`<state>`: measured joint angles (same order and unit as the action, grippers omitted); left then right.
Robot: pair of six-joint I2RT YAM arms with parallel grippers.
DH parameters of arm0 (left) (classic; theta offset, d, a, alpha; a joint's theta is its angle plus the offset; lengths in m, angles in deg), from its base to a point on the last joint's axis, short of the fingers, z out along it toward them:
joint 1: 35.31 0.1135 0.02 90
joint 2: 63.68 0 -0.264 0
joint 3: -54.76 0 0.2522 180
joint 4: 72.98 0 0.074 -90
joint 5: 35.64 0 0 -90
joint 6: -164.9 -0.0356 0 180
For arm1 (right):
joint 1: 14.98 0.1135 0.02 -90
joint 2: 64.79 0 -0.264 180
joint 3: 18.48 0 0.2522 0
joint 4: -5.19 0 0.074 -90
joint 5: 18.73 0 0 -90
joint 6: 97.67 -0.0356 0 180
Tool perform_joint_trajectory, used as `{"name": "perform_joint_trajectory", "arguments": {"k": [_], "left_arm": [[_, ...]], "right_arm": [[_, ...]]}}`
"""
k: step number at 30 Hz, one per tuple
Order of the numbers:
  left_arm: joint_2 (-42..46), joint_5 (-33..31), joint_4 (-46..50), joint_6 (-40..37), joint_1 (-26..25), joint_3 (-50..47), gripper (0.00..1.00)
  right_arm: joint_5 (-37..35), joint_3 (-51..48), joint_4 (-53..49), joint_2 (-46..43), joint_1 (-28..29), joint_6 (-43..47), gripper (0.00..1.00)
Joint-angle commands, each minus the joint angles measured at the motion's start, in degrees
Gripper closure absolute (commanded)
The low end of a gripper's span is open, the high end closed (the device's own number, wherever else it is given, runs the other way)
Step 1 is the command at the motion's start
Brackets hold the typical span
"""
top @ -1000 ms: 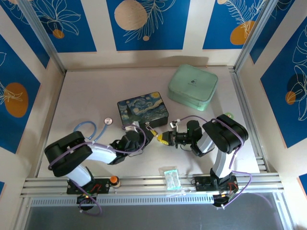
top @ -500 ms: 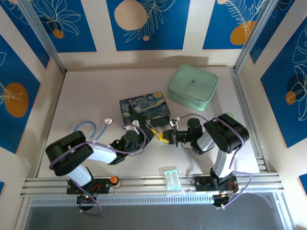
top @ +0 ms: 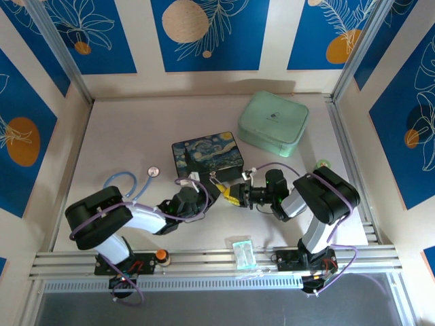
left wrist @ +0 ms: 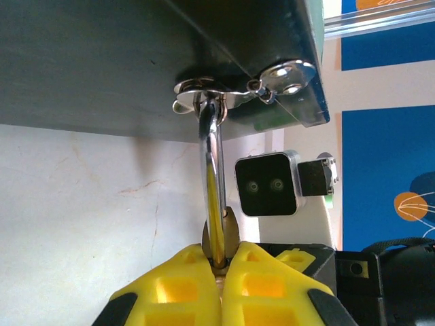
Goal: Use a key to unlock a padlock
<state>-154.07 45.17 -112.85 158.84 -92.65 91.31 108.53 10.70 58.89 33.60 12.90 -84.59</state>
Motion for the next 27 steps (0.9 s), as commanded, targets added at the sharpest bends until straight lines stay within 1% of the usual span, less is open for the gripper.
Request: {"name": "perform_joint_trajectory", "arguments": {"k": [1, 4, 7, 12, 13, 15, 16, 18, 21, 27], "left_arm": [[-1.1, 2.8, -4.3, 0.1, -1.3, 0.8, 1.0], [-1.9, 1.3, -3.8, 0.0, -0.8, 0.6, 1.0], [-3.0, 0.6, -5.4, 0.3, -0.6, 0.2, 1.0], [-3.3, 0.1, -6.0, 0.4, -0.4, 0.2, 1.0], [-3.2, 0.2, -6.1, 0.3, -0.4, 0.3, 1.0], [-3.0, 0.4, -5.9, 0.3, -0.4, 0.4, 1.0], [-3.0, 0.4, -6.0, 0.3, -0.4, 0.4, 1.0], [-3.0, 0.4, -6.1, 0.4, -0.4, 0.3, 1.0], [-2.6, 0.4, -6.0, 0.4, -0.4, 0.2, 1.0], [-1.7, 1.4, -4.7, 0.2, -0.5, 0.8, 1.0]], "right_arm": [[-3.2, -1.0, -0.9, -2.5, 0.9, 2.3, 0.74], [-3.5, -2.6, -0.9, -3.7, 1.2, 1.9, 0.75], [-4.2, -3.8, -1.4, -5.0, 2.2, 1.9, 0.74], [-4.5, -4.2, -4.9, -6.2, 2.5, 2.6, 0.54], [-4.6, -4.4, -5.1, -6.3, 2.4, 2.6, 0.52], [-5.4, -4.9, -5.2, -7.1, 2.3, 2.8, 0.51], [-5.9, -5.0, -5.8, -7.6, 2.4, 2.9, 0.53], [-7.2, -5.1, -8.1, -8.8, 2.4, 3.5, 0.64], [-8.5, -5.5, -10.7, -10.9, 2.2, 4.4, 0.77], [-9.5, -4.9, -16.6, -14.7, 2.1, 6.5, 0.91]]}}
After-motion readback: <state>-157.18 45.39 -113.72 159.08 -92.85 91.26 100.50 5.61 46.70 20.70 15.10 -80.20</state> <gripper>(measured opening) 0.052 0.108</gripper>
